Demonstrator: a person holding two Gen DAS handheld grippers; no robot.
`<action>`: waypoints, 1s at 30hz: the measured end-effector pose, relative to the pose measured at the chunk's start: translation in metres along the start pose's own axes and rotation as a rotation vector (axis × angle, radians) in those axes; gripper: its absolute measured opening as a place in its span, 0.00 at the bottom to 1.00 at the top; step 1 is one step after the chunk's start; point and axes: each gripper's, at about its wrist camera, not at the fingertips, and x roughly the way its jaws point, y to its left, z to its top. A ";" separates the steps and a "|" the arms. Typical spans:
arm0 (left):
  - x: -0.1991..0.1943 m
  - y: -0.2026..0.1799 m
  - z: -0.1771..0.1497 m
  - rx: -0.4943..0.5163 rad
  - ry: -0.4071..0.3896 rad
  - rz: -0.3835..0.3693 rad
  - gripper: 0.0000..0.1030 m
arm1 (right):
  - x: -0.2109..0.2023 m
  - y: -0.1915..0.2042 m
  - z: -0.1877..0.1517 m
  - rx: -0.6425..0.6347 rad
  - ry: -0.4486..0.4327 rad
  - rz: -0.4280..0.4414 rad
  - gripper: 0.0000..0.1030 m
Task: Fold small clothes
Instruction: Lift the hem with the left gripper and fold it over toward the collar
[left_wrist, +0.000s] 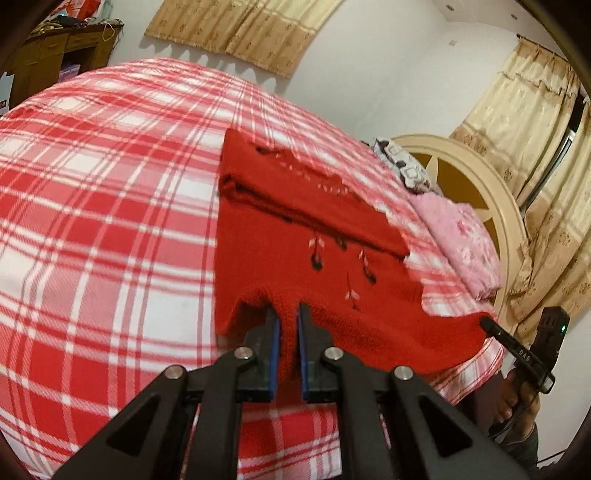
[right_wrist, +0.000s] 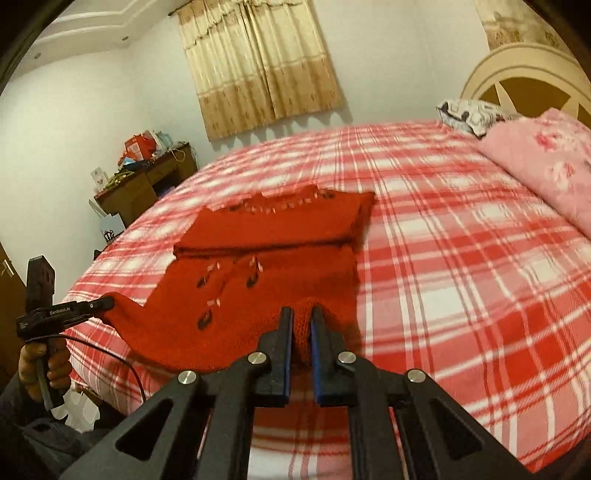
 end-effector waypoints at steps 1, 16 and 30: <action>-0.001 0.000 0.005 -0.001 -0.010 -0.003 0.08 | 0.000 0.001 0.005 -0.003 -0.009 0.002 0.08; 0.006 -0.008 0.060 -0.055 -0.106 -0.057 0.08 | 0.009 0.001 0.067 -0.026 -0.133 0.012 0.08; 0.017 -0.020 0.130 -0.040 -0.177 -0.066 0.08 | 0.027 0.000 0.147 -0.022 -0.223 0.039 0.08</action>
